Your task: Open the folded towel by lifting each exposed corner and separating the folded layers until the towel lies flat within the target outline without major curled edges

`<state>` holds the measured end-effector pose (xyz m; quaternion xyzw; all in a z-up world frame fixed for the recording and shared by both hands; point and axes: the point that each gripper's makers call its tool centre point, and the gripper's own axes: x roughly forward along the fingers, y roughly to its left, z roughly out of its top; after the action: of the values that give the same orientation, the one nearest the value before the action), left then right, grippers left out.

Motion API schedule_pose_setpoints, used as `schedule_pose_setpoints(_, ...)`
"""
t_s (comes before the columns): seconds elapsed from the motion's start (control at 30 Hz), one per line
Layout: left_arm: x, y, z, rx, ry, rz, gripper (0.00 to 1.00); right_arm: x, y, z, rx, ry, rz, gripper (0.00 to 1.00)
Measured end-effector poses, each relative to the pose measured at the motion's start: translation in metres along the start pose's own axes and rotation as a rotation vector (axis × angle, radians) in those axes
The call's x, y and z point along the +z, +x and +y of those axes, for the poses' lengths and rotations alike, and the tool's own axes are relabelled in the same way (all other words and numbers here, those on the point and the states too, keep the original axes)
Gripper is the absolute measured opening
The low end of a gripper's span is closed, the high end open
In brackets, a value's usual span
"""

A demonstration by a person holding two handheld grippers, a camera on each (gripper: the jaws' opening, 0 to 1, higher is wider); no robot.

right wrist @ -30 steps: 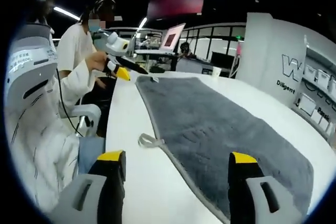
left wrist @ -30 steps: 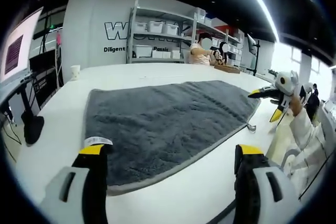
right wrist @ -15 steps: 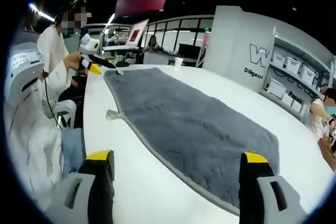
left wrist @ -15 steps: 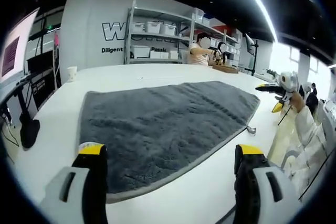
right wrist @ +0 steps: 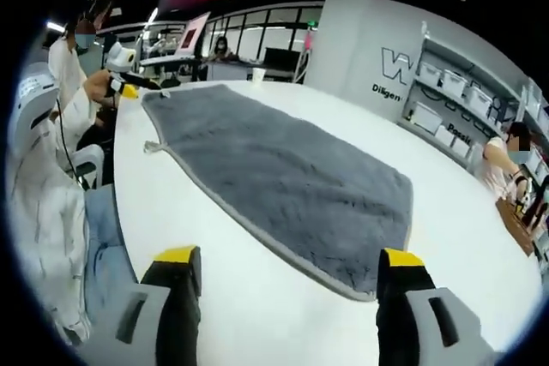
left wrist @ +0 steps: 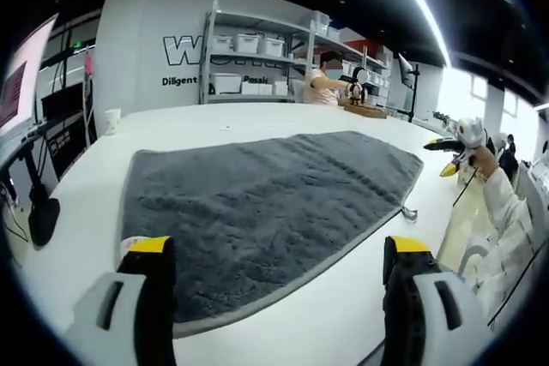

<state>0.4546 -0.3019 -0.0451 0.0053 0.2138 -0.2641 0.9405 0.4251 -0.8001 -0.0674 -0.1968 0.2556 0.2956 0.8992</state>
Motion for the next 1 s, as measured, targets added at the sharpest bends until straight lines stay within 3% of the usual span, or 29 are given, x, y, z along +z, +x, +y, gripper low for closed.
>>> schedule_pose_setpoints(0.27, -0.002, 0.002, -0.001, -0.003, -0.003, 0.006, 0.99, -0.018, -0.002, -0.009, 0.016, 0.017, 0.049, 0.4)
schedule_pose_setpoints(0.5, -0.003, 0.003, 0.0, 0.002, -0.006, 0.007, 0.99, -0.023, 0.002, -0.025, 0.001, -0.012, 0.086, 0.35)
schedule_pose_setpoints(0.83, -0.002, 0.005, -0.004, -0.002, 0.0, 0.014, 0.99, -0.02, 0.023, -0.036, 0.088, 0.006, 0.113, 0.14)
schedule_pose_setpoints(1.0, -0.004, 0.003, 0.0, 0.008, -0.007, 0.015, 0.99, -0.023, 0.026, -0.033, 0.135, 0.043, 0.117, 0.09)
